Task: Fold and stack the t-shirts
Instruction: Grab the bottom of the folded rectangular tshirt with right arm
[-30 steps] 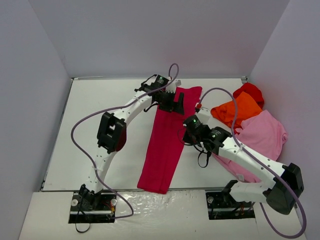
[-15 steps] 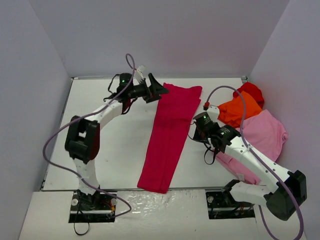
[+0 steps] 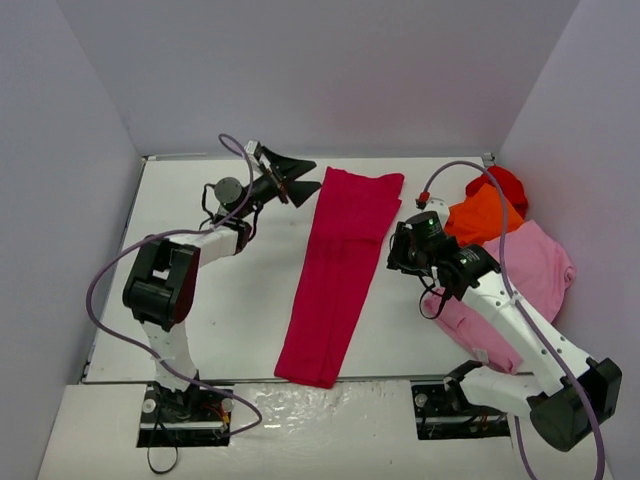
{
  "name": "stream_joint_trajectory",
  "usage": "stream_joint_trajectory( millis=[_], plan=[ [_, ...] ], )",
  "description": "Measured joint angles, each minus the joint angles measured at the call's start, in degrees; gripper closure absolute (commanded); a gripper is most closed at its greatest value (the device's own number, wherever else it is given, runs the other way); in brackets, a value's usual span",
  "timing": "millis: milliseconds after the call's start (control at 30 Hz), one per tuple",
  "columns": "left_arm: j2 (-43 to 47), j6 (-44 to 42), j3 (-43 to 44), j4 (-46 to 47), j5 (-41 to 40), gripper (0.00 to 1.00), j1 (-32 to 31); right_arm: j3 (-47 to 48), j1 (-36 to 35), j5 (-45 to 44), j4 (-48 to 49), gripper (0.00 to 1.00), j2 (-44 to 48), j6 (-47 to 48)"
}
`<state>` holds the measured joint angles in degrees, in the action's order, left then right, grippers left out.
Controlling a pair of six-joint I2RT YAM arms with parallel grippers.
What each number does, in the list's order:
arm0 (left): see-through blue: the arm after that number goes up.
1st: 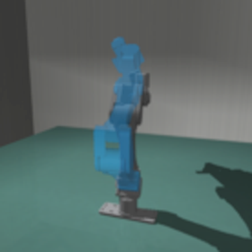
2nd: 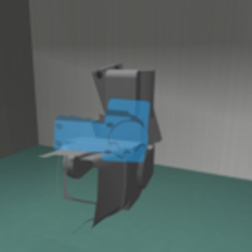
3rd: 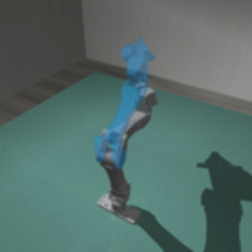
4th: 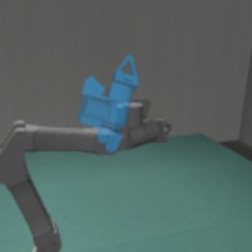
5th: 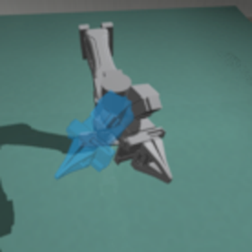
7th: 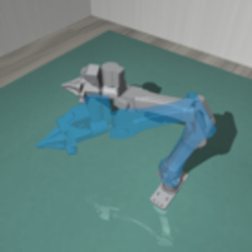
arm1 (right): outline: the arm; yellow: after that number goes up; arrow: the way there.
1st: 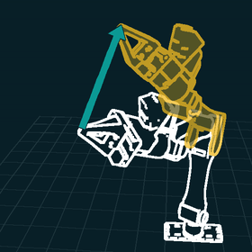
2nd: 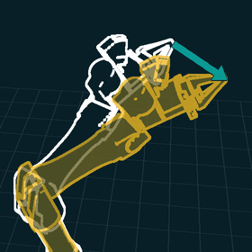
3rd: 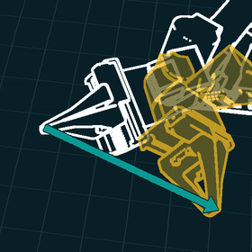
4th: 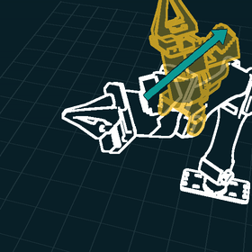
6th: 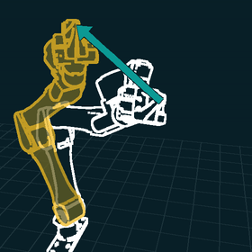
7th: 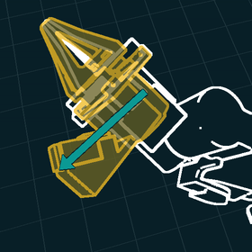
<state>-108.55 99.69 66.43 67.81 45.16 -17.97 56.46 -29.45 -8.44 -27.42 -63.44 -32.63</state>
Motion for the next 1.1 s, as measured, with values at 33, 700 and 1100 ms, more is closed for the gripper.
stream_joint_trajectory(
  millis=[33, 700, 1100],
  plan=[
    [1.3, 0.0, -2.3, 0.1, -1.7, 0.03, -0.1, 0.0, 0.5, 0.8, 0.0, 0.55, 0.8, 0.1],
    [-13.9, -52.1, 49.1, -70.6, -9.4, 1.00, -9.9, -8.3, 5.7, 6.3, 6.2, 1.00, 9.5, 1.5],
    [-40.7, -71.8, 71.0, -105.1, -13.4, 1.00, -12.9, -11.4, 5.8, 5.0, 8.7, 1.00, 5.8, 0.5]
  ],
)
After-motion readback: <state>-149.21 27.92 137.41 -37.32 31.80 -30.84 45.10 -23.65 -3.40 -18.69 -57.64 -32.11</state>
